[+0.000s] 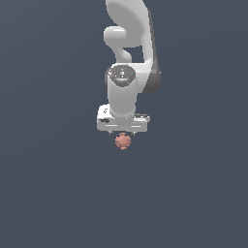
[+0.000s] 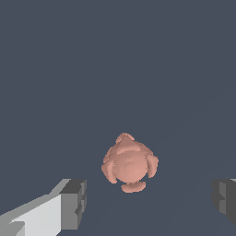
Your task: Pick up the object and move it to a goal position.
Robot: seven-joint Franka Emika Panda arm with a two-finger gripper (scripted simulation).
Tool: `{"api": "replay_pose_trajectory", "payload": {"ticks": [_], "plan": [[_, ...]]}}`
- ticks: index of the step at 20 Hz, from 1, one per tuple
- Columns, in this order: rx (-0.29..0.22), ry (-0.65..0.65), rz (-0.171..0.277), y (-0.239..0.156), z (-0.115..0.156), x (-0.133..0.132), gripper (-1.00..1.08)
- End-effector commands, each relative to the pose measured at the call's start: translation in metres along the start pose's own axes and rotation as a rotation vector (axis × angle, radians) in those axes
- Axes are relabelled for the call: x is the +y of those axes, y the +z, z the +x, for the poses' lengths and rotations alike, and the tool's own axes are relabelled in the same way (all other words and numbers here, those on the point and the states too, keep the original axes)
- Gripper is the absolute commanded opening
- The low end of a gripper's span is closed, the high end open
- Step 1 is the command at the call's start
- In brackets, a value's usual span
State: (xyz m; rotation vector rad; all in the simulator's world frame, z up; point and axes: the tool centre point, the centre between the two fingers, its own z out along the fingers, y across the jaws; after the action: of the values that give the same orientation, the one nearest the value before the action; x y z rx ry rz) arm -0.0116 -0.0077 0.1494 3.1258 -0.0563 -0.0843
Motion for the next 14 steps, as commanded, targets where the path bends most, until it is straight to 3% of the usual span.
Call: {"api": "replay_pose_trajectory", "payload": {"ticks": [1,14], "plan": [[0.000,0.000,0.000,0.000,0.000,0.000,1.00],[-0.029,-0.039,0.017,0.002,-0.008,-0.015,1.00]]}}
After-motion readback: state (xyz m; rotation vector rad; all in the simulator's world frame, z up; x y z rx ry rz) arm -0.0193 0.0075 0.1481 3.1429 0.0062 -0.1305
